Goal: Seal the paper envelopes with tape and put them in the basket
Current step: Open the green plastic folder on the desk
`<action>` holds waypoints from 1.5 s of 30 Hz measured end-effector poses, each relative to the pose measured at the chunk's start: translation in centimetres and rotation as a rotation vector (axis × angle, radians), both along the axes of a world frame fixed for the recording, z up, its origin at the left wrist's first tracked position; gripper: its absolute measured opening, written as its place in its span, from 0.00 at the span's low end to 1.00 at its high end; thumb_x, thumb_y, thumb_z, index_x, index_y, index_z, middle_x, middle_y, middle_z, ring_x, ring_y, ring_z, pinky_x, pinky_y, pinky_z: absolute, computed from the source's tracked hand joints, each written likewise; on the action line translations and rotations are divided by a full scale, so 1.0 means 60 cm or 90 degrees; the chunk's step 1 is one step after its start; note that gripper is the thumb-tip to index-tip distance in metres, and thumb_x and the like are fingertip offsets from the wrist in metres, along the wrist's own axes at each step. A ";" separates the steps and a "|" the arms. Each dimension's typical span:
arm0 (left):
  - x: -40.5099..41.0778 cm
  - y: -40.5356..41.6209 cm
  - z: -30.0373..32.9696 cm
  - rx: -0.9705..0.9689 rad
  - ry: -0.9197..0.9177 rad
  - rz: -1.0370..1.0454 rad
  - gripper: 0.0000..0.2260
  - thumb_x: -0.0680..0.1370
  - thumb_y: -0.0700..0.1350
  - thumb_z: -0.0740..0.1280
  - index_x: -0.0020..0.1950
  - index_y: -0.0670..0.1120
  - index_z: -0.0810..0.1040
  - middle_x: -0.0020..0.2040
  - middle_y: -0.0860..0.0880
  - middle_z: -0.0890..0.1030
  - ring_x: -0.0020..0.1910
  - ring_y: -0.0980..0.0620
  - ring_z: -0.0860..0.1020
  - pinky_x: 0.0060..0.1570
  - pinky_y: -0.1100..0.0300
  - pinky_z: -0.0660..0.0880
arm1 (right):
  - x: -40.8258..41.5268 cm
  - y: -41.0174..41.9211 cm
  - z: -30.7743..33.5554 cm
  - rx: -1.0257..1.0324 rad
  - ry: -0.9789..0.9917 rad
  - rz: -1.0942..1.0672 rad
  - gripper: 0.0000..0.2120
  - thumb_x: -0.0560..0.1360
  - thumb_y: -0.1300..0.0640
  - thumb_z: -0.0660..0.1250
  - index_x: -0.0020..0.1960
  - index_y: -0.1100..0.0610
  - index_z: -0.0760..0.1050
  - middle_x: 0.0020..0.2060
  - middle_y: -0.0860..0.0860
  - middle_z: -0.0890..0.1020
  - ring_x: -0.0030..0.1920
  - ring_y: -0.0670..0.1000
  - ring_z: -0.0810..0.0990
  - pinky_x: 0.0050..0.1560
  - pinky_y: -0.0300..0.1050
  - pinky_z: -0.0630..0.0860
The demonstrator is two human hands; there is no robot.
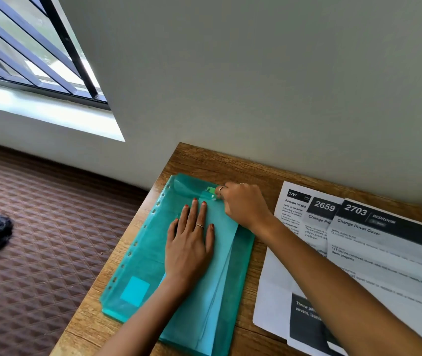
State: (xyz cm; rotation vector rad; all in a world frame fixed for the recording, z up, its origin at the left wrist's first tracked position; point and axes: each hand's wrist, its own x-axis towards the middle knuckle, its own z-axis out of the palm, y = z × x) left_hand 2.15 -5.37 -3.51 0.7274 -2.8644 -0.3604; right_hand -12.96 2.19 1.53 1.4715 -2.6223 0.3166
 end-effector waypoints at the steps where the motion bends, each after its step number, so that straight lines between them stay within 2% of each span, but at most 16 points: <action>1: 0.000 -0.001 -0.001 -0.003 -0.005 -0.003 0.26 0.80 0.60 0.45 0.77 0.55 0.52 0.77 0.53 0.53 0.76 0.52 0.52 0.71 0.55 0.48 | -0.013 -0.001 0.002 -0.045 -0.040 -0.042 0.13 0.76 0.59 0.60 0.58 0.52 0.78 0.43 0.51 0.84 0.42 0.54 0.82 0.36 0.43 0.73; 4: 0.000 0.004 -0.003 -0.021 -0.010 -0.013 0.25 0.80 0.61 0.46 0.76 0.56 0.54 0.76 0.53 0.54 0.75 0.52 0.53 0.71 0.54 0.49 | -0.066 0.005 -0.001 -0.174 -0.157 -0.166 0.11 0.79 0.55 0.61 0.56 0.54 0.79 0.43 0.51 0.84 0.43 0.52 0.82 0.42 0.47 0.78; 7: 0.000 0.009 -0.007 -0.029 -0.010 -0.024 0.25 0.80 0.61 0.46 0.76 0.57 0.54 0.76 0.54 0.54 0.75 0.54 0.52 0.71 0.55 0.49 | -0.088 0.023 -0.019 -0.159 -0.196 -0.175 0.13 0.79 0.53 0.61 0.59 0.56 0.77 0.49 0.54 0.84 0.48 0.54 0.81 0.46 0.49 0.78; 10: 0.000 0.009 -0.006 -0.031 -0.010 -0.017 0.25 0.80 0.62 0.46 0.76 0.59 0.52 0.76 0.56 0.52 0.75 0.55 0.50 0.71 0.56 0.47 | -0.086 0.029 -0.032 -0.173 -0.181 -0.161 0.17 0.79 0.51 0.61 0.63 0.58 0.75 0.54 0.55 0.83 0.53 0.55 0.80 0.50 0.50 0.78; 14: 0.002 0.010 -0.001 -0.012 -0.007 -0.029 0.25 0.79 0.63 0.43 0.76 0.60 0.45 0.76 0.57 0.46 0.75 0.57 0.43 0.71 0.58 0.41 | -0.088 0.028 -0.031 -0.157 -0.183 -0.166 0.17 0.79 0.50 0.60 0.65 0.56 0.73 0.55 0.54 0.82 0.54 0.54 0.80 0.50 0.50 0.78; 17: 0.001 0.010 0.001 -0.004 0.003 -0.022 0.25 0.79 0.62 0.43 0.76 0.60 0.48 0.76 0.57 0.48 0.75 0.56 0.44 0.71 0.58 0.42 | -0.090 0.021 -0.024 -0.154 -0.193 -0.169 0.16 0.79 0.50 0.61 0.64 0.55 0.74 0.57 0.53 0.81 0.56 0.54 0.79 0.51 0.49 0.77; 20: 0.003 0.009 -0.001 0.000 0.010 -0.008 0.25 0.79 0.62 0.44 0.76 0.59 0.50 0.76 0.57 0.49 0.75 0.56 0.46 0.72 0.57 0.44 | -0.095 0.009 -0.023 -0.147 -0.194 -0.173 0.16 0.79 0.50 0.61 0.64 0.55 0.75 0.57 0.53 0.81 0.56 0.54 0.79 0.50 0.46 0.75; 25: 0.003 0.009 -0.002 0.005 0.009 -0.007 0.25 0.79 0.62 0.44 0.76 0.58 0.50 0.76 0.56 0.48 0.75 0.56 0.45 0.72 0.57 0.42 | -0.097 0.009 -0.042 -0.165 -0.173 -0.188 0.17 0.79 0.48 0.61 0.63 0.56 0.76 0.55 0.53 0.82 0.54 0.53 0.80 0.49 0.45 0.75; 30: 0.001 0.011 0.001 0.002 -0.001 0.007 0.25 0.79 0.61 0.47 0.76 0.58 0.55 0.76 0.56 0.53 0.75 0.56 0.48 0.72 0.57 0.46 | -0.083 0.015 -0.059 -0.184 -0.112 -0.204 0.17 0.80 0.49 0.59 0.62 0.58 0.76 0.49 0.55 0.84 0.47 0.55 0.82 0.42 0.44 0.74; 35: 0.000 0.012 0.007 0.007 0.005 0.015 0.24 0.79 0.61 0.49 0.75 0.58 0.59 0.76 0.55 0.57 0.75 0.56 0.53 0.72 0.57 0.50 | -0.081 0.015 -0.061 -0.198 -0.123 -0.196 0.17 0.80 0.51 0.59 0.63 0.58 0.75 0.50 0.55 0.83 0.49 0.56 0.81 0.45 0.46 0.75; 40: 0.000 0.009 0.001 0.004 0.019 0.006 0.24 0.79 0.60 0.49 0.75 0.57 0.59 0.76 0.55 0.57 0.75 0.55 0.53 0.72 0.56 0.51 | -0.089 0.013 -0.067 -0.215 -0.098 -0.162 0.16 0.80 0.52 0.60 0.66 0.55 0.70 0.48 0.55 0.83 0.43 0.55 0.81 0.36 0.42 0.72; 43: 0.003 0.013 0.001 -0.006 0.021 0.013 0.24 0.79 0.59 0.51 0.74 0.56 0.62 0.75 0.53 0.61 0.74 0.53 0.57 0.71 0.54 0.56 | -0.096 0.018 -0.057 -0.226 -0.123 -0.130 0.14 0.79 0.57 0.62 0.63 0.56 0.68 0.47 0.54 0.81 0.39 0.53 0.79 0.29 0.39 0.67; 45: -0.006 0.013 0.006 -0.035 0.021 0.021 0.23 0.79 0.59 0.52 0.71 0.54 0.68 0.72 0.51 0.67 0.72 0.51 0.65 0.67 0.52 0.62 | -0.101 0.021 -0.049 -0.220 -0.120 -0.096 0.11 0.78 0.59 0.62 0.60 0.57 0.69 0.48 0.54 0.79 0.39 0.52 0.78 0.30 0.40 0.69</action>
